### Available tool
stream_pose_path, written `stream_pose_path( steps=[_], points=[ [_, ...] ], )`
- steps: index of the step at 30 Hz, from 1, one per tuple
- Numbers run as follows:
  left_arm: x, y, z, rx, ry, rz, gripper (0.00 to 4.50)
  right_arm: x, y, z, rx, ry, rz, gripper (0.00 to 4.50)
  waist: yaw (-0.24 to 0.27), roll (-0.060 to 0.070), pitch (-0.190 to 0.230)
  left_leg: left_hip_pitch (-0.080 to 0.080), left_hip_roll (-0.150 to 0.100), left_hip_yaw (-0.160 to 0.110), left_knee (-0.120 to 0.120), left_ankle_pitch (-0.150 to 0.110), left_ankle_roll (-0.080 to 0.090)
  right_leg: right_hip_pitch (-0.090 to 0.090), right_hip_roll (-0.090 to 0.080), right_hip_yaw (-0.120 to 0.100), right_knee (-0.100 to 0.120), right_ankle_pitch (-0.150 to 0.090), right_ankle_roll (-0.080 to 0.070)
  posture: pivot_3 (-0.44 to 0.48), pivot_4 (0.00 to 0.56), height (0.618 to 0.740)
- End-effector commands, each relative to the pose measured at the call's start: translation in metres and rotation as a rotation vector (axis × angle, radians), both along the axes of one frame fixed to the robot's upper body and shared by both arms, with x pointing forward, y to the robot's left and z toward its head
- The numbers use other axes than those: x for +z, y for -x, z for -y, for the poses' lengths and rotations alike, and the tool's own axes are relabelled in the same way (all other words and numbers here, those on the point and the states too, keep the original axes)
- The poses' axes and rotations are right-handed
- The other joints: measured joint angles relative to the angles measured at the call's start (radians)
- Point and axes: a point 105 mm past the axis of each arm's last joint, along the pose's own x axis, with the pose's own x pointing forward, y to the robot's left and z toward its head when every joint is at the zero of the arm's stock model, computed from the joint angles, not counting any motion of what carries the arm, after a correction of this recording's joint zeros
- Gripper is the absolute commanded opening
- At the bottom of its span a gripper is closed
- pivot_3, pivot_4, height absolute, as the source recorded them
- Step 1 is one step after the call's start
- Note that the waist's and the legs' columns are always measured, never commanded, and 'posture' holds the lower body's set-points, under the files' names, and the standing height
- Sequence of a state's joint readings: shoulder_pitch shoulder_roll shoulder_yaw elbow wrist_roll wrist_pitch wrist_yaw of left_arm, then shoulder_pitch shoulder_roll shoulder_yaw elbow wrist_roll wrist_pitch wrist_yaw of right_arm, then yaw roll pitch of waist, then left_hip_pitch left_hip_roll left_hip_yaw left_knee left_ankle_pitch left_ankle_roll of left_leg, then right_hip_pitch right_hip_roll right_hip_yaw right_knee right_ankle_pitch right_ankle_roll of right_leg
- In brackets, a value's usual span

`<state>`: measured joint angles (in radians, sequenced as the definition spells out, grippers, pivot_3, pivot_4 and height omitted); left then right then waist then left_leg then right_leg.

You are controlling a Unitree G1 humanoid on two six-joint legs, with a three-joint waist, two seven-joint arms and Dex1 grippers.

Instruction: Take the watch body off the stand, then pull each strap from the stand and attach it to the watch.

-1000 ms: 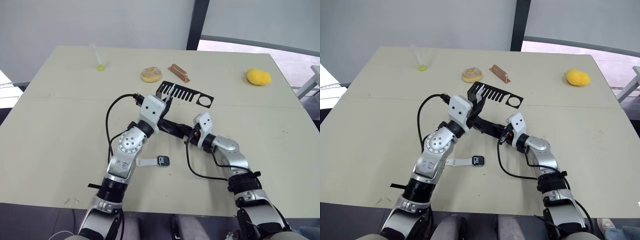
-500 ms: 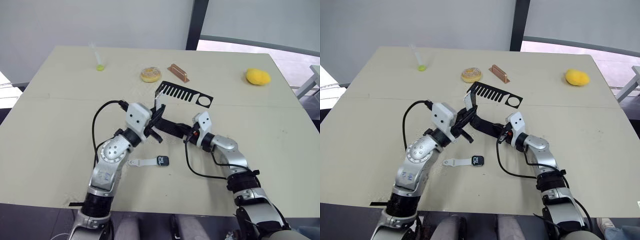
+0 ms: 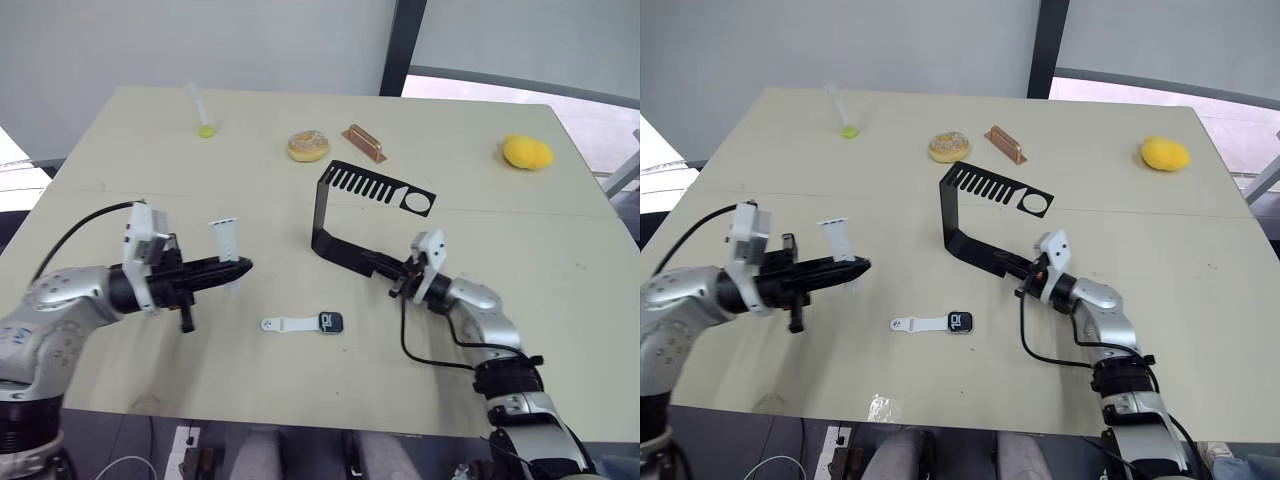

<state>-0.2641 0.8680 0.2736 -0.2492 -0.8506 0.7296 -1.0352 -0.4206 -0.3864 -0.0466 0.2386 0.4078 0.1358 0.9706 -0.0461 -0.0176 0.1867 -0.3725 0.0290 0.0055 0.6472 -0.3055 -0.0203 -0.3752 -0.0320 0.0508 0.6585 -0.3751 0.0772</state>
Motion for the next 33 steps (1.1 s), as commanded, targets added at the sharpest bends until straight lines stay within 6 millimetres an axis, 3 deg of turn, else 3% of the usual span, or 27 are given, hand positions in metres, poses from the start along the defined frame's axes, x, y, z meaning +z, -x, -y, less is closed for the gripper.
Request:
stream_pose_path(
  steps=[1, 7, 8, 10, 15, 17, 21, 24, 33],
  points=[
    [0.011, 0.006, 0.002, -0.094, 0.051, -0.109, 0.06, 0.031, 0.034, 0.018, 0.074, -0.061, 0.026, 0.00, 0.007, 0.000, 0.000, 0.000, 0.000, -0.001, 0.000, 0.000, 0.000, 0.000, 0.000, 0.000, -0.001, 0.000, 0.000, 0.000, 0.150, 0.740],
    [0.005, 0.013, 0.020, -0.189, 0.093, -0.270, 0.06, 0.031, 0.085, 0.035, 0.024, -0.190, -0.161, 0.00, 0.006, 0.000, 0.000, 0.000, 0.002, -0.001, -0.002, 0.000, -0.001, 0.000, 0.002, -0.001, -0.002, 0.000, 0.000, 0.000, 0.150, 0.740],
    [0.002, 0.012, 0.023, -0.196, 0.080, -0.268, 0.02, 0.030, 0.093, 0.037, 0.006, -0.165, -0.126, 0.26, 0.004, 0.000, 0.000, 0.000, 0.002, -0.001, -0.002, 0.000, -0.001, 0.000, 0.002, 0.000, -0.002, 0.000, 0.000, 0.000, 0.150, 0.740],
    [-0.003, 0.012, 0.029, -0.207, 0.078, -0.274, 0.00, 0.025, 0.104, 0.037, -0.019, -0.168, -0.142, 0.84, 0.002, 0.000, 0.000, 0.000, 0.002, -0.001, -0.002, 0.000, -0.001, 0.000, 0.002, 0.000, -0.002, 0.000, 0.000, 0.000, 0.150, 0.740],
    [-0.008, 0.012, 0.042, -0.249, 0.086, -0.263, 0.00, 0.022, 0.122, 0.022, -0.006, -0.277, -0.248, 3.45, -0.006, 0.000, 0.000, 0.000, 0.002, 0.000, -0.002, 0.000, -0.001, 0.000, 0.003, 0.002, -0.002, 0.000, 0.000, 0.000, 0.150, 0.740],
    [-0.010, 0.013, 0.055, -0.291, 0.106, -0.270, 0.00, 0.026, 0.128, 0.007, 0.048, -0.411, -0.351, 4.38, -0.006, 0.000, 0.000, 0.000, 0.002, 0.000, -0.002, 0.000, -0.002, 0.000, 0.003, 0.002, -0.002, 0.000, 0.000, 0.000, 0.150, 0.740],
    [-0.013, 0.014, 0.080, -0.361, 0.141, -0.306, 0.00, 0.031, 0.138, -0.019, 0.171, -0.634, -0.584, 4.45, -0.006, 0.000, 0.000, 0.000, 0.002, -0.001, -0.002, 0.000, -0.002, 0.000, 0.003, 0.002, -0.002, 0.000, 0.000, 0.000, 0.150, 0.740],
    [-0.015, 0.017, 0.099, -0.416, 0.159, -0.347, 0.00, 0.032, 0.140, -0.041, 0.250, -0.662, -0.687, 4.45, -0.008, 0.000, 0.000, -0.001, 0.002, -0.001, -0.001, 0.000, -0.001, 0.000, 0.003, 0.002, -0.002, 0.000, 0.000, 0.000, 0.150, 0.740],
    [-0.025, 0.025, 0.120, -0.502, 0.132, -0.413, 0.00, 0.041, 0.110, -0.069, 0.264, -0.691, -0.646, 4.45, -0.005, 0.000, 0.000, -0.001, 0.002, 0.000, -0.001, 0.001, -0.002, -0.001, 0.005, 0.003, -0.002, 0.000, 0.000, 0.000, 0.150, 0.740]
  ],
)
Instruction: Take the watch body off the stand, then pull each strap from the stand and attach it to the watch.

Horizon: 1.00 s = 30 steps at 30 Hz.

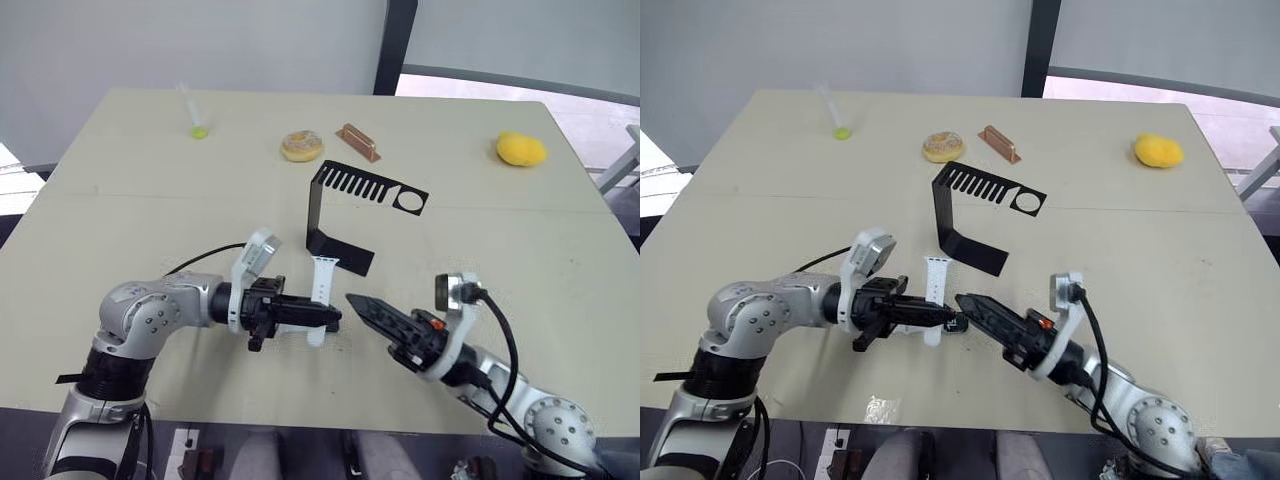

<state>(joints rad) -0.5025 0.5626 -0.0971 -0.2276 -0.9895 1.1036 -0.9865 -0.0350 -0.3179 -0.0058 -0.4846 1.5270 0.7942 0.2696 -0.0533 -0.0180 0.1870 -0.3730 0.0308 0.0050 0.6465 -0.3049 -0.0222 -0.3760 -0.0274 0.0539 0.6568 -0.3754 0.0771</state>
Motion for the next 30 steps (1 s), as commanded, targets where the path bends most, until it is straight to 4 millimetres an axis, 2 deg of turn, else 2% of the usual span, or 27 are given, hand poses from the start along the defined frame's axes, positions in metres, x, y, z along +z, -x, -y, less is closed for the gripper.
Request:
stream_pose_path(
  steps=[1, 5, 8, 11, 17, 30],
  points=[
    [0.006, 0.003, 0.005, -0.025, 0.011, 0.030, 0.00, 0.005, -0.001, -0.004, -0.005, -0.022, 0.031, 4.45, 0.004, 0.000, 0.000, 0.000, 0.000, 0.000, 0.000, 0.000, 0.000, 0.000, 0.000, 0.000, 0.000, 0.000, 0.000, 0.000, 0.150, 0.740],
    [0.007, 0.002, 0.006, -0.018, 0.023, 0.022, 0.00, 0.006, -0.003, -0.011, 0.005, -0.023, 0.059, 4.45, 0.003, 0.000, 0.000, -0.001, 0.000, 0.000, 0.000, 0.000, 0.000, 0.000, 0.000, 0.000, 0.000, 0.000, 0.000, 0.000, 0.150, 0.740],
    [0.005, 0.001, 0.005, -0.008, 0.031, 0.020, 0.00, 0.011, -0.004, -0.009, -0.011, -0.067, 0.068, 3.69, 0.000, 0.000, 0.000, -0.001, 0.000, 0.000, 0.000, 0.000, 0.000, 0.000, 0.000, 0.000, 0.000, 0.000, 0.000, 0.000, 0.150, 0.740],
    [0.005, 0.002, 0.004, -0.002, 0.041, 0.012, 0.00, 0.013, 0.000, -0.006, -0.007, -0.090, 0.085, 2.23, 0.001, 0.000, 0.000, -0.001, 0.000, 0.000, 0.000, 0.000, 0.000, 0.000, 0.000, 0.000, 0.000, 0.000, 0.000, 0.000, 0.150, 0.740],
    [0.005, 0.001, 0.004, 0.014, 0.050, 0.006, 0.00, 0.021, 0.000, 0.001, -0.017, -0.144, 0.099, 2.23, 0.000, 0.000, 0.000, -0.001, 0.000, 0.000, 0.000, 0.000, 0.000, 0.000, 0.000, 0.000, 0.000, 0.000, 0.000, 0.000, 0.150, 0.740],
    [0.003, 0.001, 0.008, 0.028, 0.065, -0.003, 0.00, 0.022, 0.004, -0.005, 0.018, -0.131, 0.103, 2.23, 0.001, 0.000, 0.000, -0.001, 0.000, 0.000, 0.000, 0.000, 0.000, 0.000, 0.000, 0.000, 0.000, 0.000, 0.000, 0.000, 0.150, 0.740]
  ],
)
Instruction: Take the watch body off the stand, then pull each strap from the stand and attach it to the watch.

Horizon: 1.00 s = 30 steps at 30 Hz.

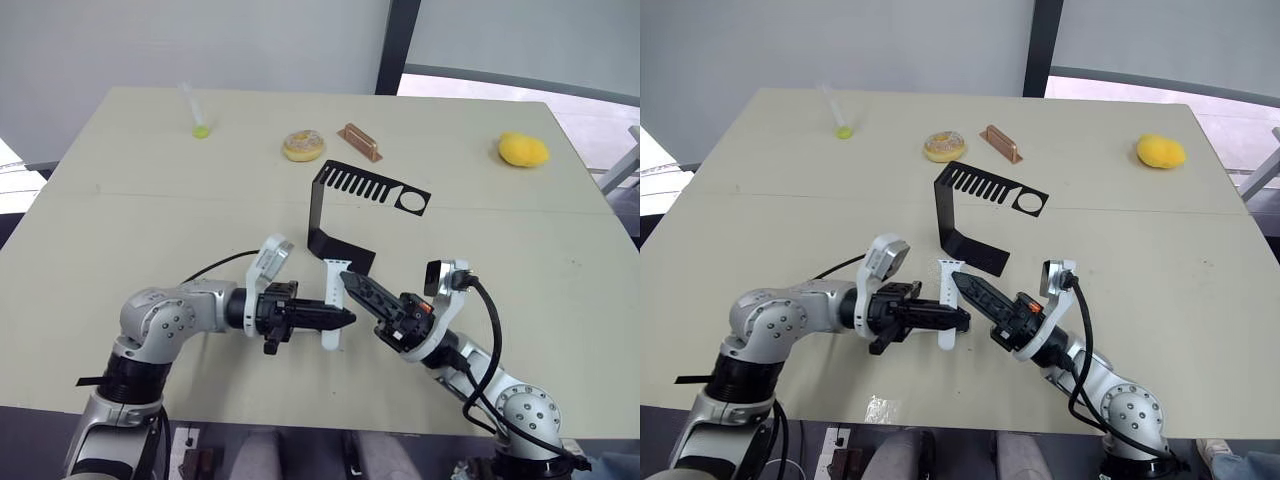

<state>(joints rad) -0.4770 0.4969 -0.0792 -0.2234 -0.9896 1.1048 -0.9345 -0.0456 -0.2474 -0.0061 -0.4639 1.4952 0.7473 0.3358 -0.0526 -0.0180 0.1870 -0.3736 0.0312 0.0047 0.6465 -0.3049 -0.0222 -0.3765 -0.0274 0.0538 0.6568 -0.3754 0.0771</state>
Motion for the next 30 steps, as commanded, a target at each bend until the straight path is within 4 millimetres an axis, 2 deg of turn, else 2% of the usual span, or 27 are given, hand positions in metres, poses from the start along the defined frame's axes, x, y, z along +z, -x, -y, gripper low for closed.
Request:
stream_pose_path(
  steps=[1, 2, 5, 7, 28, 29, 30],
  points=[
    [0.0061, 0.0037, 0.0011, -0.009, 0.025, 0.023, 0.00, 0.0126, 0.0076, -0.0037, 0.033, -0.024, 0.059, 2.23, 0.000, 0.000, 0.000, 0.000, 0.000, 0.000, 0.000, 0.000, 0.000, 0.000, 0.000, 0.000, 0.000, 0.000, 0.000, 0.000, 0.150, 0.740],
    [0.0060, 0.0038, 0.0014, -0.009, 0.025, 0.022, 0.00, 0.0125, 0.0076, -0.0047, 0.036, -0.022, 0.060, 2.23, -0.001, 0.000, 0.000, 0.000, 0.000, 0.000, 0.000, 0.000, 0.000, 0.000, 0.000, 0.000, 0.000, 0.000, 0.000, 0.000, 0.150, 0.740],
    [0.0061, 0.0030, 0.0015, -0.005, 0.027, 0.022, 0.00, 0.0115, 0.0091, -0.0080, 0.048, -0.006, 0.071, 1.38, 0.000, 0.000, 0.000, 0.000, 0.000, 0.000, 0.000, 0.000, 0.000, 0.000, 0.000, 0.000, 0.000, 0.000, 0.000, 0.000, 0.150, 0.740],
    [0.0061, 0.0026, 0.0015, -0.002, 0.027, 0.023, 0.00, 0.0129, 0.0097, -0.0089, 0.051, -0.009, 0.082, 0.39, 0.000, 0.000, 0.000, 0.000, 0.000, 0.000, 0.000, 0.000, 0.000, 0.000, 0.000, 0.000, 0.000, 0.000, 0.000, 0.000, 0.150, 0.740],
    [0.0066, -0.0006, 0.0002, 0.007, 0.021, 0.030, 0.00, 0.0205, 0.0067, -0.0103, 0.058, -0.050, 0.082, 0.39, 0.000, 0.000, 0.000, 0.000, 0.000, 0.000, 0.000, 0.000, 0.000, 0.000, 0.000, 0.000, 0.000, 0.000, 0.000, 0.000, 0.150, 0.740],
    [0.0066, -0.0006, 0.0003, 0.007, 0.021, 0.031, 0.00, 0.0207, 0.0068, -0.0103, 0.060, -0.053, 0.080, 0.18, 0.000, 0.000, 0.000, 0.000, 0.000, 0.000, 0.000, 0.000, 0.000, 0.000, 0.000, 0.000, 0.000, 0.000, 0.000, 0.000, 0.150, 0.740],
    [0.0066, -0.0006, 0.0004, 0.007, 0.020, 0.032, 0.00, 0.0210, 0.0069, -0.0102, 0.061, -0.055, 0.080, 0.18, 0.000, 0.000, 0.000, 0.000, 0.000, 0.000, 0.000, 0.000, 0.000, 0.000, 0.000, 0.000, 0.000, 0.000, 0.000, 0.000, 0.150, 0.740]
  ],
)
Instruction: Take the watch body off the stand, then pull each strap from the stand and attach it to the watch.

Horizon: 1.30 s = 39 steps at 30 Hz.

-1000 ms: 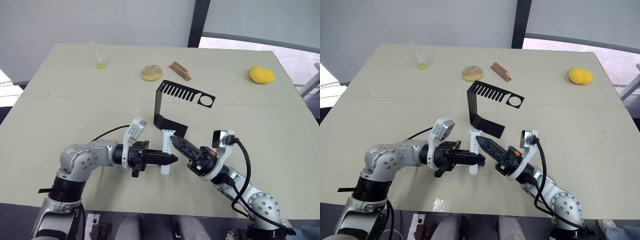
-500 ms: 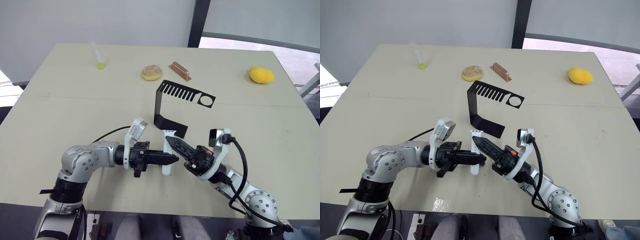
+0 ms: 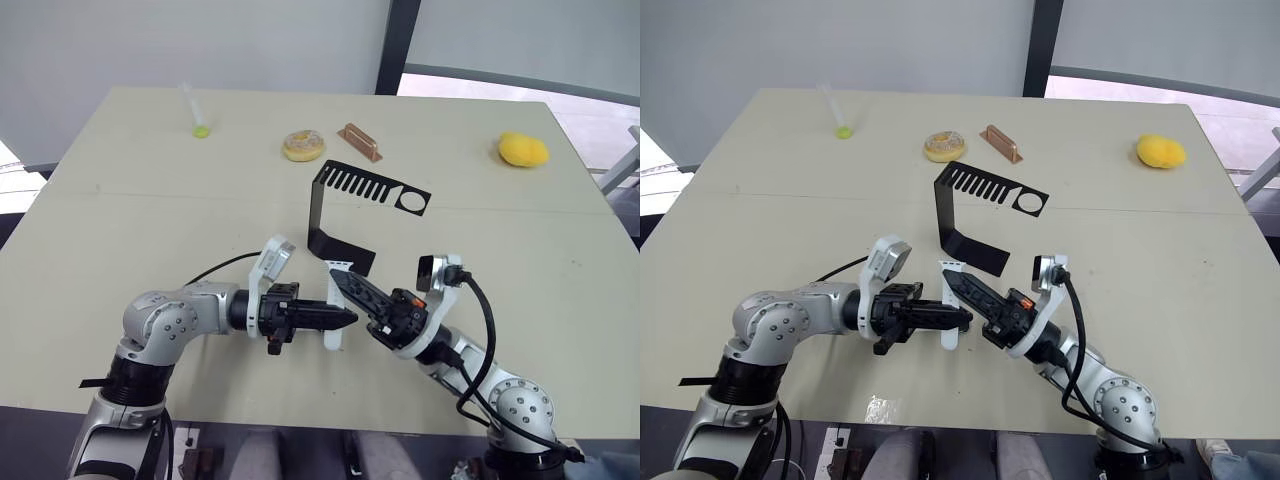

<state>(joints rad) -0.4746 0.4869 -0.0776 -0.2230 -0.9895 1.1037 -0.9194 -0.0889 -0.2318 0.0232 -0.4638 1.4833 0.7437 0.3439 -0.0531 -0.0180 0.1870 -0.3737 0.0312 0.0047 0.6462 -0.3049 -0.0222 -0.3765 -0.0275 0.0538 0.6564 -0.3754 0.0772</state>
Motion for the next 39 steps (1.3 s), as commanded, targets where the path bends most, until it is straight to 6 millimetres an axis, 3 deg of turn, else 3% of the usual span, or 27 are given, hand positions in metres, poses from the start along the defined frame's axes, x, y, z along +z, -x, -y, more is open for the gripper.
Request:
stream_pose_path(
  steps=[1, 17, 22, 39],
  points=[
    [0.0073, 0.0002, -0.0010, -0.003, 0.018, 0.034, 0.00, 0.0124, 0.0063, 0.0001, 0.025, -0.048, 0.036, 0.18, 0.000, 0.000, 0.000, 0.000, 0.000, 0.000, 0.000, 0.000, 0.000, 0.000, 0.000, 0.000, 0.000, 0.000, 0.000, 0.000, 0.150, 0.740],
    [0.0082, 0.0004, 0.0030, 0.003, 0.041, 0.052, 0.00, 0.0144, 0.0065, 0.0003, 0.047, -0.066, 0.008, 0.18, 0.000, 0.000, 0.000, 0.000, 0.000, 0.000, 0.000, 0.000, 0.000, 0.000, 0.000, 0.000, 0.000, 0.000, 0.000, 0.000, 0.150, 0.740],
    [0.0083, 0.0007, 0.0035, 0.004, 0.049, 0.054, 0.00, 0.0133, 0.0051, 0.0015, -0.001, -0.020, 0.065, 2.46, 0.000, 0.000, 0.000, 0.000, 0.000, 0.000, 0.000, 0.000, 0.000, 0.000, 0.000, 0.000, -0.001, 0.000, 0.000, 0.000, 0.150, 0.740],
    [0.0074, 0.0010, 0.0056, 0.001, 0.048, 0.044, 0.00, 0.0083, 0.0067, 0.0050, -0.012, -0.047, 0.034, 2.46, 0.000, 0.000, 0.000, 0.000, 0.000, 0.000, 0.000, 0.000, 0.000, 0.000, 0.000, 0.000, -0.001, 0.000, 0.000, 0.000, 0.150, 0.740]
  ],
)
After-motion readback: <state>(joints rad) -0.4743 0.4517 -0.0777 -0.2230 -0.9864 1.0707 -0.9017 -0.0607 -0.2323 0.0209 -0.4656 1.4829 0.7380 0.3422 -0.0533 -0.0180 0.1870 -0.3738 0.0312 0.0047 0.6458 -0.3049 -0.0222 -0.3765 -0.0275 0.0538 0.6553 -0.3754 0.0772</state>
